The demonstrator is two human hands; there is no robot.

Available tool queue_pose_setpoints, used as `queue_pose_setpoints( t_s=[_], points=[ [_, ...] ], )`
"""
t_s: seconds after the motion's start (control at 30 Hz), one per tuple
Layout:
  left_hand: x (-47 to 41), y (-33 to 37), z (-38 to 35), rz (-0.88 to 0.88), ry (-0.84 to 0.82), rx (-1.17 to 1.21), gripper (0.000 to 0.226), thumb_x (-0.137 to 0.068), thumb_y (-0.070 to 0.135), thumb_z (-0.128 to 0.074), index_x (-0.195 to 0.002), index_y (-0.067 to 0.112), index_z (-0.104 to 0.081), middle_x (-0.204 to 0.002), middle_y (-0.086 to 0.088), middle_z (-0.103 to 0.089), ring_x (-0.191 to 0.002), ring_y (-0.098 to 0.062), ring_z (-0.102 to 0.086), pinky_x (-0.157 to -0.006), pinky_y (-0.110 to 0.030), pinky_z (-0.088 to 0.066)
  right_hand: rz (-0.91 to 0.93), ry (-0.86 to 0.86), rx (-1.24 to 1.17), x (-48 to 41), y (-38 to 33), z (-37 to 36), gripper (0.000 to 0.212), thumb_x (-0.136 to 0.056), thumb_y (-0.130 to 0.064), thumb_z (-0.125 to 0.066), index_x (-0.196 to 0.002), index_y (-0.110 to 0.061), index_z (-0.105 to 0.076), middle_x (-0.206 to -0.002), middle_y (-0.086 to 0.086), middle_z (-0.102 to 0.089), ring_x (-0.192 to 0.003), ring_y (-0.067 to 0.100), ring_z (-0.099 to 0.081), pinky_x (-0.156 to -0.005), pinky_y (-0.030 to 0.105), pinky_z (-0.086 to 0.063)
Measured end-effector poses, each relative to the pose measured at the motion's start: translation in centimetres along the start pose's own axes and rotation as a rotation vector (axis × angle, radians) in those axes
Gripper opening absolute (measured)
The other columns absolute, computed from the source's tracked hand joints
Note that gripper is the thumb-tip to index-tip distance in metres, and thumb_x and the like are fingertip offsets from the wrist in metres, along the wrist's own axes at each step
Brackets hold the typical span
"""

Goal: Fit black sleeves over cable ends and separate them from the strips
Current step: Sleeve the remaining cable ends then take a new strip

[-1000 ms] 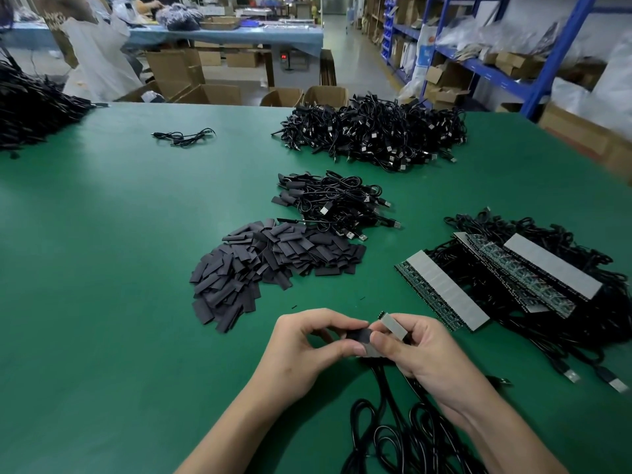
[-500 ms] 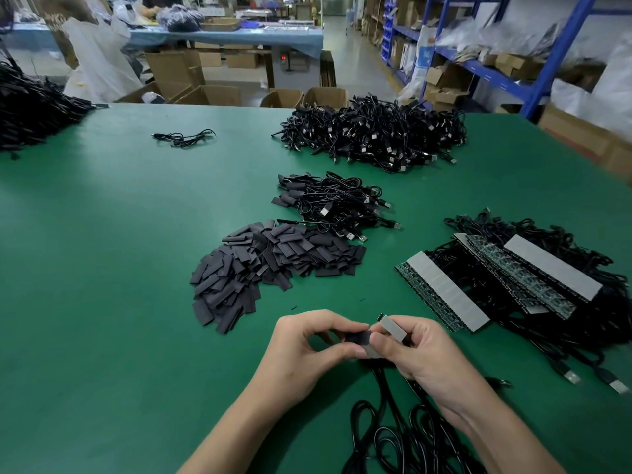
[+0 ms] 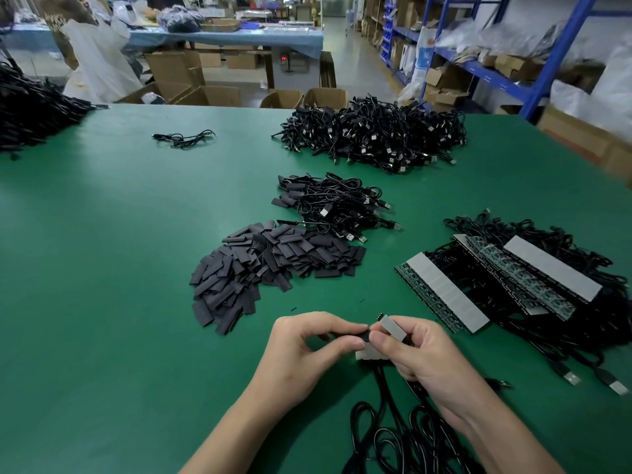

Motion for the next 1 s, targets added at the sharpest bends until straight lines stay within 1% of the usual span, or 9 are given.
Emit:
queue_pose_setpoints(
  t_s=[0.17,0.27,0.37,0.47,0.53,0.67,0.77,0.9,1.0],
  points=[
    [0.03,-0.04,-0.01,0.017,-0.011,-0.019,0.016,-0.084,0.029,-0.083,-0.100,0.026,-0.083,-0.094,0.019,-0.078,-0.091,-0.005,-0.074,-0.084,-0.015,-0.053,0.016,0.007,0.020,-0.07,-0.07,-0.04,0.011,-0.093,-0.013,-0.067,-0.087,-0.006,-0.072,-0.046,-0.015,-0.053,-0.041,-0.005,-0.049,-0.049,0.006,-0.040],
    [0.04,-0.01,0.03,0.015,-0.011,-0.017,0.016,-0.084,0.030,-0.083,-0.100,0.027,-0.082,-0.096,0.019,-0.078,-0.094,-0.005,-0.074,-0.087,-0.015,-0.053,0.008,0.016,0.025,-0.08,-0.07,-0.07,0.016,-0.083,-0.032,-0.071,-0.081,-0.017,-0.077,-0.047,-0.015,-0.052,-0.041,0.000,-0.034,-0.047,0.010,-0.033],
    [0.04,0.01,0.00,0.010,-0.015,-0.017,0.016,-0.085,0.029,-0.083,-0.100,0.027,-0.082,-0.097,0.019,-0.078,-0.095,-0.005,-0.074,-0.087,-0.015,-0.052,0.010,0.001,0.044,0.01,-0.06,-0.08,0.014,-0.081,-0.038,-0.070,-0.083,-0.026,-0.077,-0.048,-0.016,-0.051,-0.045,0.003,-0.025,-0.051,0.015,-0.026],
    [0.02,0.03,-0.04,-0.006,-0.019,-0.026,0.017,-0.085,0.030,-0.083,-0.101,0.026,-0.082,-0.098,0.018,-0.078,-0.096,-0.007,-0.074,-0.088,-0.018,-0.054,0.014,0.000,0.050,0.02,0.04,0.03,0.018,-0.085,-0.037,-0.070,-0.084,-0.020,-0.075,-0.049,-0.018,-0.047,-0.047,0.006,-0.022,-0.058,0.032,-0.021],
    [-0.01,0.05,-0.02,-0.011,-0.018,-0.030,0.017,-0.085,0.031,-0.083,-0.101,0.026,-0.082,-0.098,0.018,-0.078,-0.096,-0.007,-0.074,-0.088,-0.019,-0.054,0.012,0.007,0.049,0.01,0.16,0.19,0.021,-0.086,-0.037,-0.071,-0.085,-0.017,-0.075,-0.050,-0.018,-0.046,-0.048,0.007,-0.021,-0.060,0.037,-0.017],
    [-0.05,0.00,-0.01,-0.001,-0.021,-0.019,0.017,-0.085,0.032,-0.082,-0.101,0.027,-0.082,-0.098,0.018,-0.078,-0.096,-0.007,-0.074,-0.087,-0.017,-0.053,0.006,0.005,0.044,-0.07,0.24,0.17,0.023,-0.082,-0.036,-0.072,-0.087,-0.014,-0.075,-0.050,-0.015,-0.052,-0.046,0.005,-0.025,-0.048,0.014,-0.025],
    [-0.09,-0.07,-0.06,0.016,-0.027,0.005,0.016,-0.085,0.032,-0.082,-0.101,0.028,-0.082,-0.098,0.017,-0.078,-0.097,-0.007,-0.074,-0.088,-0.017,-0.053,0.004,0.019,0.027,-0.14,0.34,0.24,0.024,-0.081,-0.032,-0.072,-0.091,-0.010,-0.074,-0.050,-0.013,-0.055,-0.043,0.001,-0.031,-0.044,0.011,-0.032],
    [-0.02,0.00,-0.12,0.018,-0.030,0.021,0.016,-0.084,0.030,-0.083,-0.101,0.027,-0.082,-0.099,0.016,-0.078,-0.097,-0.009,-0.075,-0.089,-0.019,-0.053,0.010,0.004,0.022,-0.07,0.27,0.14,0.015,-0.082,-0.032,-0.072,-0.083,-0.018,-0.078,-0.050,-0.013,-0.055,-0.044,0.002,-0.028,-0.045,0.010,-0.030],
    [-0.01,0.04,-0.11,0.018,-0.029,0.025,0.017,-0.084,0.026,-0.084,-0.101,0.025,-0.082,-0.099,0.016,-0.079,-0.097,-0.009,-0.075,-0.089,-0.019,-0.053,0.008,0.003,0.006,-0.10,0.34,0.22,0.014,-0.081,-0.030,-0.073,-0.082,-0.017,-0.077,-0.050,-0.013,-0.054,-0.042,0.000,-0.033,-0.045,0.009,-0.031]
  ],
)
Point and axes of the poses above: each hand's wrist, its own x-axis away from the middle knuckle, its own z-axis out of the back of the hand, y = z × x, the point moved 5 cm from there along -x, towards the middle knuckle
